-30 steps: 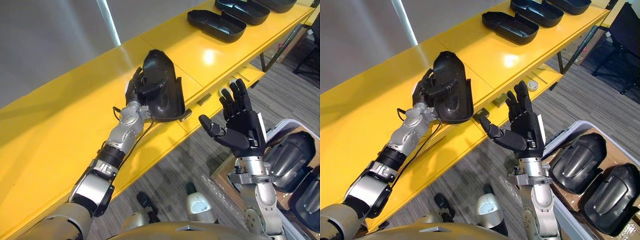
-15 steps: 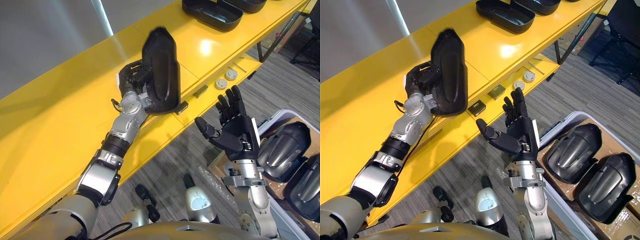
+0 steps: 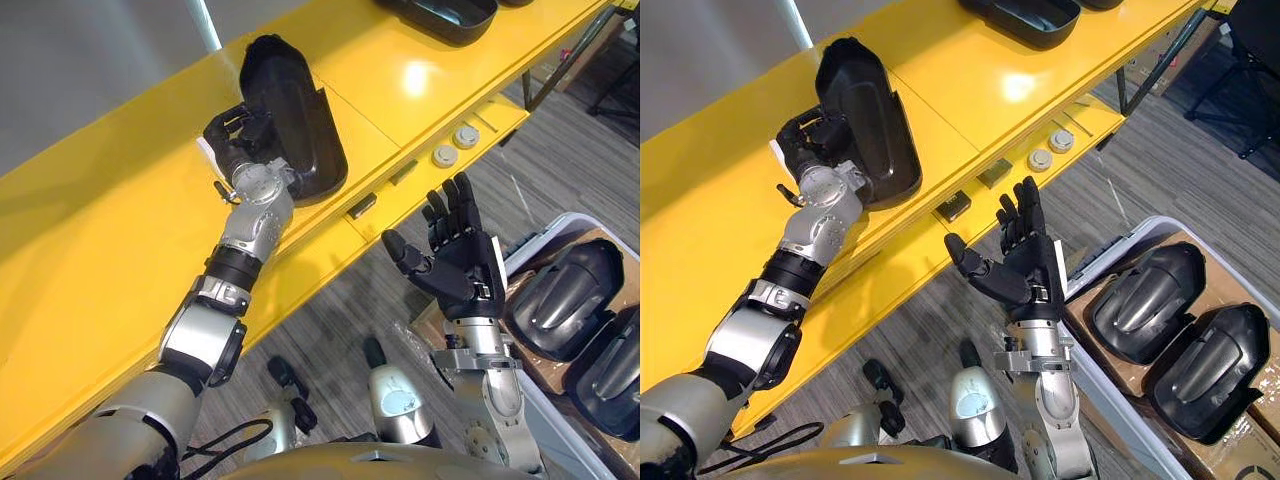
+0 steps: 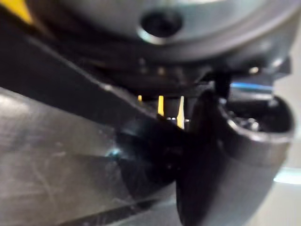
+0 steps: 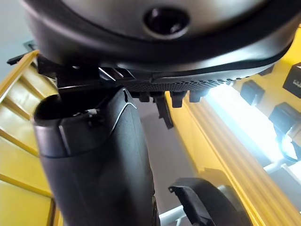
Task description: Walk over and take three plastic housings, then place them on the shelf
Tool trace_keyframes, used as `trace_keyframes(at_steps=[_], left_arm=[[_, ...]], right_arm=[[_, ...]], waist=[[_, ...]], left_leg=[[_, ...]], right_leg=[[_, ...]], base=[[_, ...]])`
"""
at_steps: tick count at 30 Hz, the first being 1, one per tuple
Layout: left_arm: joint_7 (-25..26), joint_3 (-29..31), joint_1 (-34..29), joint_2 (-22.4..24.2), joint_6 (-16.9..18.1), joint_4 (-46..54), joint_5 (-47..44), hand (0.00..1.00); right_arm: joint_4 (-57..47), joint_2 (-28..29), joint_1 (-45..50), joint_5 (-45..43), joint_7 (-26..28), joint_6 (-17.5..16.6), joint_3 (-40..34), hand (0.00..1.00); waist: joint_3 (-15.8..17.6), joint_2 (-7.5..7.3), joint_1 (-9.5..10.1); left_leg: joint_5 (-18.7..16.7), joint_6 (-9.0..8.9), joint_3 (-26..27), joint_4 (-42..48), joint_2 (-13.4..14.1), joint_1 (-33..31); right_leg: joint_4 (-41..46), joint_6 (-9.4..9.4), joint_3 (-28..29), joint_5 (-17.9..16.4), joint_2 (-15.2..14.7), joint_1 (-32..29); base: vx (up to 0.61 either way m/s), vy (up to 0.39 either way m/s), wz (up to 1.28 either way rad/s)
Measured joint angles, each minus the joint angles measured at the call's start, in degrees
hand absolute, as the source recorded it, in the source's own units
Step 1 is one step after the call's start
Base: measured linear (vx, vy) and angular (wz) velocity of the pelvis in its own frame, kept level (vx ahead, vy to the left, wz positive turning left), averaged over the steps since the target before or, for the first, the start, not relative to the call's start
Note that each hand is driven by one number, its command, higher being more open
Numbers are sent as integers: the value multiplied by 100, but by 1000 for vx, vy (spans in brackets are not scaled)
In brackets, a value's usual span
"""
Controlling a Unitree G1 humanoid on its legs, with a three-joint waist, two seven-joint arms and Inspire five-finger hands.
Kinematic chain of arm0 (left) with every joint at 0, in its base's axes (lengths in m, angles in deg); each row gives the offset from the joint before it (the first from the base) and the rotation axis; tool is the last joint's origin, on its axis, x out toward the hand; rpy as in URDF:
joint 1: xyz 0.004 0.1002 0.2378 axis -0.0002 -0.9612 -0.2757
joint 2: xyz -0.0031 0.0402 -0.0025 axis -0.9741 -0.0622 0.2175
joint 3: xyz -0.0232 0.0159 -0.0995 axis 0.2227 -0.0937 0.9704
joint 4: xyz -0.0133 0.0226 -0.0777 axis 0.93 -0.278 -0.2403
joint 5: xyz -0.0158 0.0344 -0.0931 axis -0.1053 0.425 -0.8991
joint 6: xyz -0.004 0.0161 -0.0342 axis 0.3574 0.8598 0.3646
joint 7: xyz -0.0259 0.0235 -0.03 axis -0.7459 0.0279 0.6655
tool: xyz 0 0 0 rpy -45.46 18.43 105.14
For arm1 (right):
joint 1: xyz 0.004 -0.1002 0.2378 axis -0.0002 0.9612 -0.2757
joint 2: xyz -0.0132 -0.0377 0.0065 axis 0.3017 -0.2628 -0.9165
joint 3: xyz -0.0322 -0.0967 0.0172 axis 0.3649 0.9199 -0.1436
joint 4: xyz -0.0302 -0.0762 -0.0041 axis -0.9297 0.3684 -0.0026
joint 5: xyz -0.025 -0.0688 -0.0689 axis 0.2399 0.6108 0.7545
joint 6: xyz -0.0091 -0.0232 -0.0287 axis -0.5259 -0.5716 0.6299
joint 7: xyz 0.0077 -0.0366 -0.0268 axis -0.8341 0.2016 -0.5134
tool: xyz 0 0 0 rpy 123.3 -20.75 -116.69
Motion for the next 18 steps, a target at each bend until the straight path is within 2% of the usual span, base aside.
trace_keyframes(at_steps=[10,13,18], left_arm=[[303,276,186,-4,-43,-140,233,100],[521,339,186,-41,-233,-175,476,100],[669,566,117,-384,-290,-356,634,100]], right_arm=[[0,16,-24,0,-199,1,52,100],[0,15,-23,0,-207,1,73,100],[1,16,-15,-3,-196,1,152,100]], waist=[[85,-32,64],[85,-32,150],[89,-37,195]], left_leg=[[4,4,-49,1,-2,1],[5,3,-61,2,-4,15],[7,1,-114,3,-14,24]], right_leg=[[58,-44,-48,-46,0,-1],[91,-82,-56,-53,0,3],[94,-94,-102,-46,-8,41]], base=[[2,4,1],[6,5,1],[11,16,6]])
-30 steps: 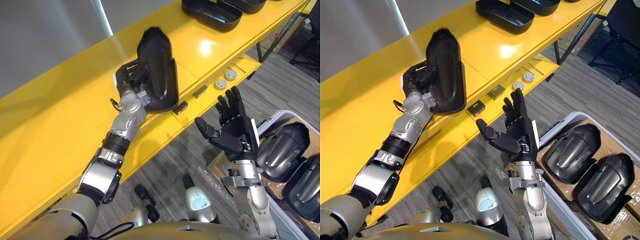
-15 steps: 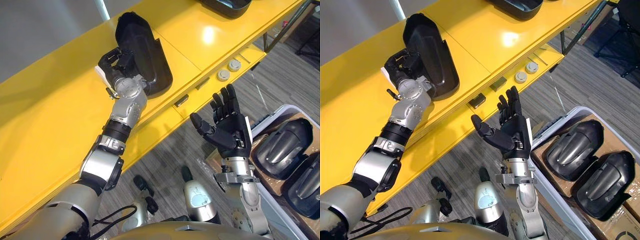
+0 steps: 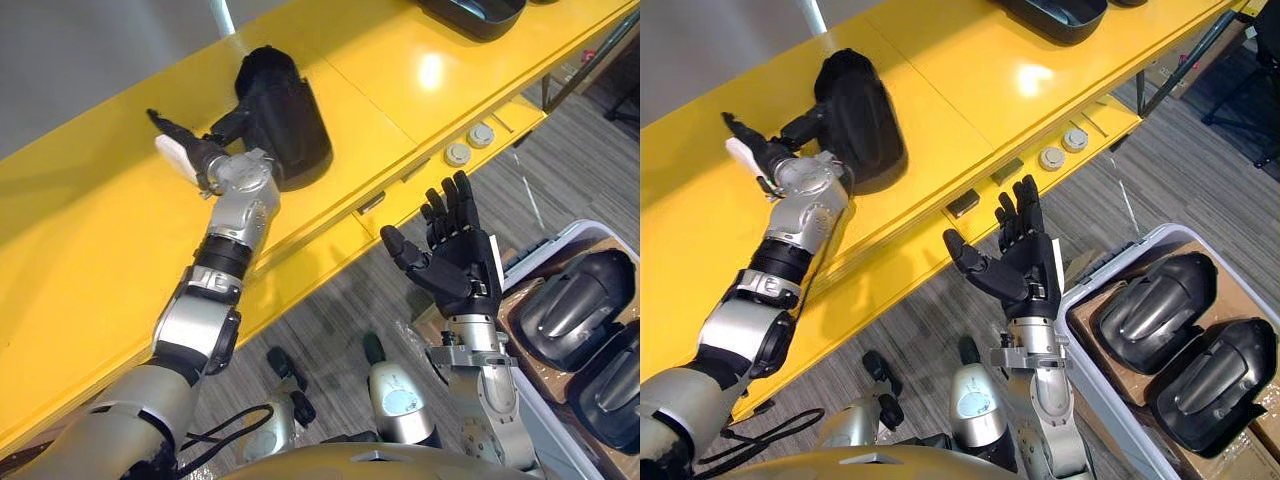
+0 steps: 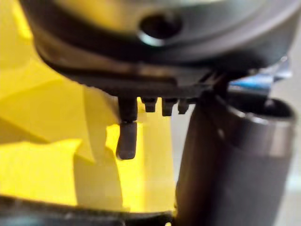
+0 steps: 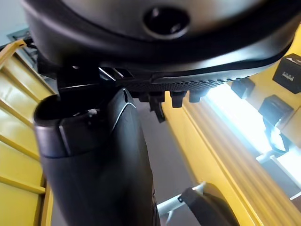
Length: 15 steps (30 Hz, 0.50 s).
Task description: Walk over and take three plastic housings, then place them on the shelf
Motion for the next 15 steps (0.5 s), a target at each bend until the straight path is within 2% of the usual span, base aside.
trace_keyframes(at_steps=[2,6,9,11,12,14,15], left_arm=[[-181,27,-176,-103,105,3,7,100],[-850,68,-438,-146,450,147,-133,100],[-1617,4,-876,-202,816,1057,-712,100],[-2647,-387,-1073,-403,954,1704,-1617,100],[-2926,-497,-1096,-460,983,1855,-1863,100],[-3861,-880,-1130,-607,1018,2535,-2525,100],[-4049,-946,-1169,-608,1022,2729,-2546,100]], right_arm=[[0,1,11,-1,21,0,46,100],[-1,3,91,25,228,0,68,100],[-3,4,142,441,285,-1,70,100],[-11,-27,123,982,285,-2,33,100],[-14,-53,88,1066,287,-2,20,100],[-20,-282,-212,1185,354,-2,-102,100],[-20,-382,-316,1183,376,-2,-154,100]], waist=[[5,-9,15],[4,-8,115],[1,-4,132],[-14,-1,171],[-14,0,191],[-58,24,272],[-98,42,283]], left_leg=[[-1,-1,-24,0,-6,60],[-15,-19,-39,-1,-5,139],[-14,-17,-49,-1,-21,149],[-13,-15,-92,-1,-45,242],[-13,-15,-106,-1,-51,275],[-25,-9,-189,-3,-82,306],[-28,-6,-201,-3,-93,299]], right_leg=[[-4,-3,-35,-2,-11,82],[-17,-32,-63,-24,-9,175],[-30,-34,-84,-19,-24,208],[-32,-33,-130,-16,-45,329],[-38,-33,-144,-17,-51,372],[-87,-26,-225,-13,-77,480],[-93,-20,-241,-9,-88,484]], base=[[20,24,7],[3,10,3],[7,21,5],[12,27,8],[0,26,10],[-17,33,16],[-21,45,13]])
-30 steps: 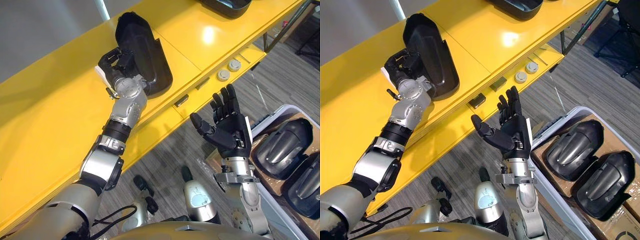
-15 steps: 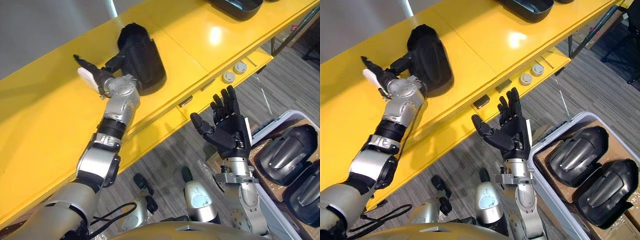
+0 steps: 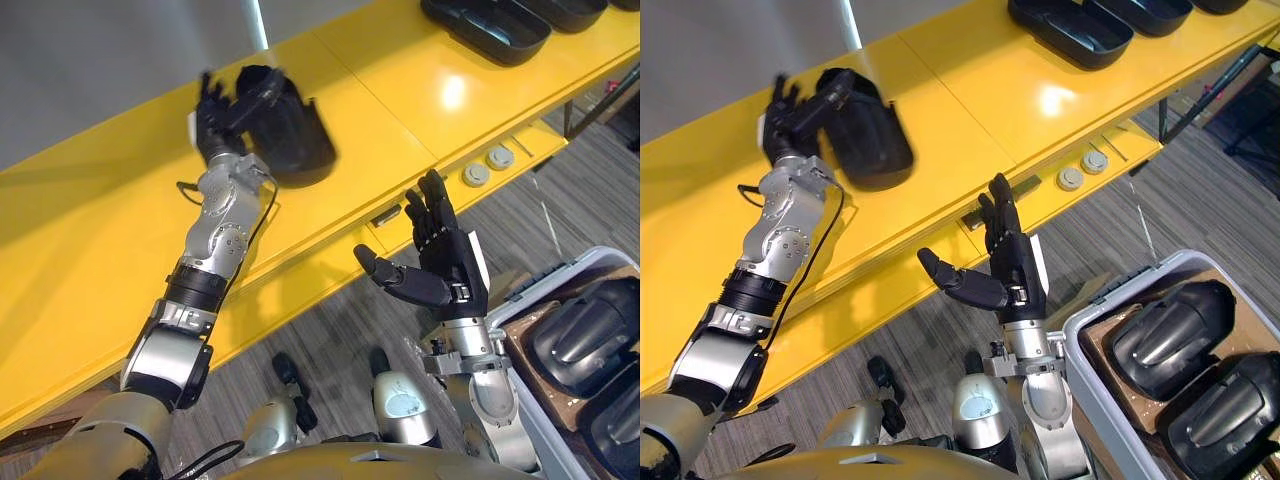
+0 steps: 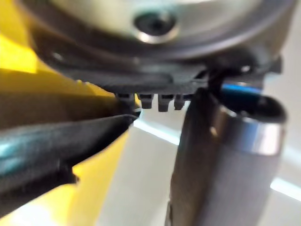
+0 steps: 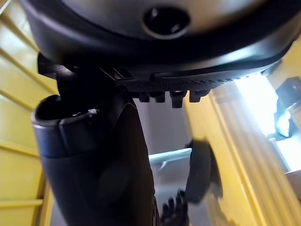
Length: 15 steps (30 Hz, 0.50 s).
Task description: Walk over and take three plastic housings, then place them on the shelf
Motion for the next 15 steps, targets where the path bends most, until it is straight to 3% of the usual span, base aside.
trace_keyframes(at_steps=[2,5,8,11,15], left_arm=[[-592,-106,-298,-17,5,677,-161,100],[-939,-112,-585,-203,3,1064,-138,100],[-1022,-58,-725,-423,-13,1218,54,100],[-1057,378,-1426,-699,-163,1724,803,100],[-941,1015,-2567,-874,-429,1923,2020,100]], right_arm=[[0,-306,-363,-9,8,1,-184,100],[0,-368,-558,0,-36,4,-432,100],[2,-578,-620,236,-220,8,-544,100],[4,-845,-728,455,-463,53,-561,100],[6,-855,-942,703,-765,275,-848,100]], waist=[[-218,86,31],[-487,197,112],[-600,295,232],[-839,385,360],[-941,378,540]], left_leg=[[-9,17,-32,-3,-35,16],[-12,-8,-153,-9,-30,56],[-22,-17,-285,-25,-22,83],[1,-51,-440,-25,-10,-11],[37,-101,-705,-25,-24,-58]], right_leg=[[-25,15,-29,8,-37,46],[-99,17,-168,5,-30,193],[-120,16,-337,-38,-29,306],[-192,-15,-555,-57,-27,354],[-208,-45,-780,-78,-32,411]], base=[[-4,48,7],[0,25,17],[-36,20,25],[-33,25,32],[-17,14,28]])
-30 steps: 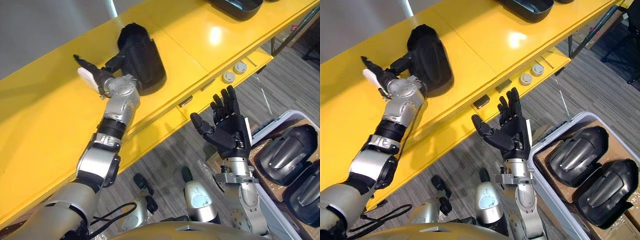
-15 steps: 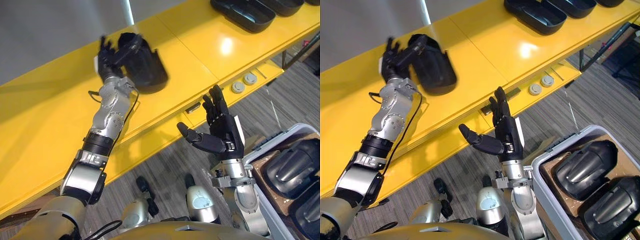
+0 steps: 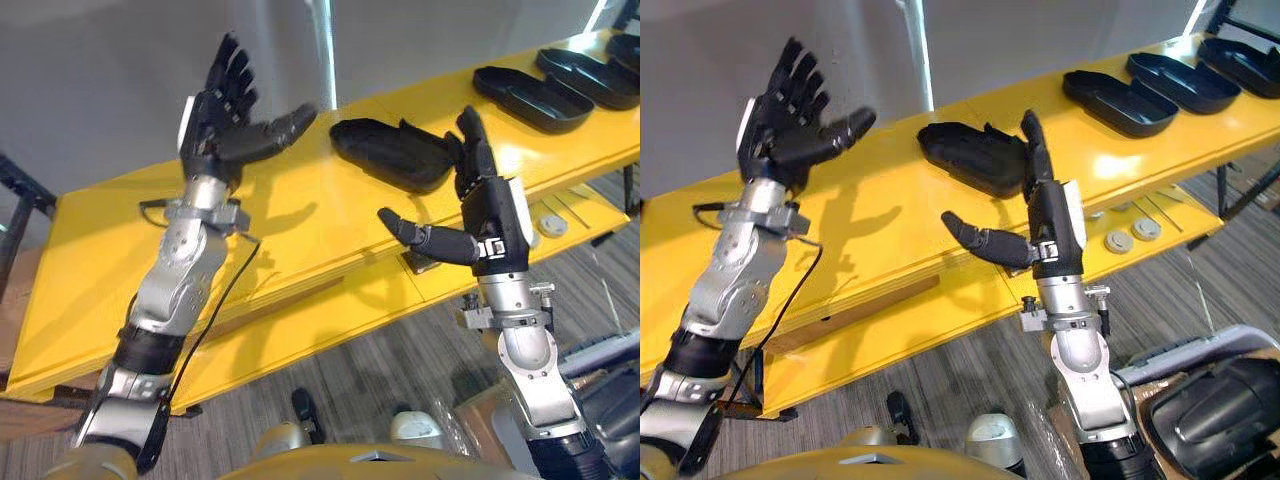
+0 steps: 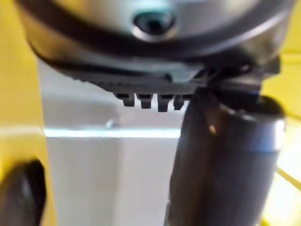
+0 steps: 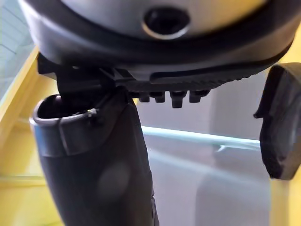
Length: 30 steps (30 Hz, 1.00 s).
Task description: Walk over and take three plastic housings, then place them on the shelf
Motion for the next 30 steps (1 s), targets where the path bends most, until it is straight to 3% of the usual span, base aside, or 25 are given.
trace_keyframes(at_steps=[3,5,11,14,15,17,18,22,30], left_arm=[[14,411,-803,3,-47,-30,175,100],[12,541,-1502,56,-40,-28,351,100],[-114,556,-2129,513,278,237,594,100],[-450,484,-2126,512,514,564,687,100],[-623,428,-2101,508,612,587,757,100],[-856,299,-2061,482,637,588,762,100],[-915,274,-2042,479,664,592,761,100],[-1127,55,-1583,437,685,591,706,100],[-1237,-195,-553,251,637,520,688,100]], right_arm=[[24,-6,-1,7,-71,158,-328,100],[322,-70,-14,210,-187,299,-653,100],[1169,-143,-375,-168,-259,765,-1121,100],[1562,-174,-499,-568,-261,956,-1329,100],[1745,-189,-568,-710,-234,1038,-1412,100],[1940,-311,-584,-832,-227,1148,-1466,100],[1953,-349,-585,-907,-222,1201,-1469,100],[2310,-501,-910,-1234,-149,1252,-1585,100],[2886,-838,-1546,-1913,276,1309,-1645,100]], waist=[[-49,-27,90],[-68,-98,289],[-70,-211,551],[-52,-305,531],[-12,-469,533],[-67,-403,528],[-75,-424,513],[26,-602,500],[179,-821,531]], left_leg=[[-24,-33,-140,0,-16,-162],[21,-86,-249,2,-34,-161],[93,-68,-397,1,-91,-187],[15,-109,-368,3,-102,-243],[-72,13,-261,250,-165,-284],[-203,168,-291,524,-176,-302],[-175,142,-279,447,-196,-284],[-8,187,-201,98,-206,-239],[55,204,-68,13,-166,-267]], right_leg=[[-14,-8,-169,1,1,-23],[-9,-51,-286,0,-7,12],[17,-47,-440,-40,-39,86],[-18,-35,-460,-48,-70,61],[-106,-7,-451,-11,-204,83],[-70,23,-380,20,-184,124],[-70,21,-337,31,-190,96],[-24,82,-269,89,-165,-62],[13,75,-216,81,-139,-187]], base=[[7,16,38],[9,18,30],[-9,36,18],[-40,46,8],[-7,78,-4],[69,41,-10],[71,28,-12],[-10,35,-4],[-16,10,-2]])
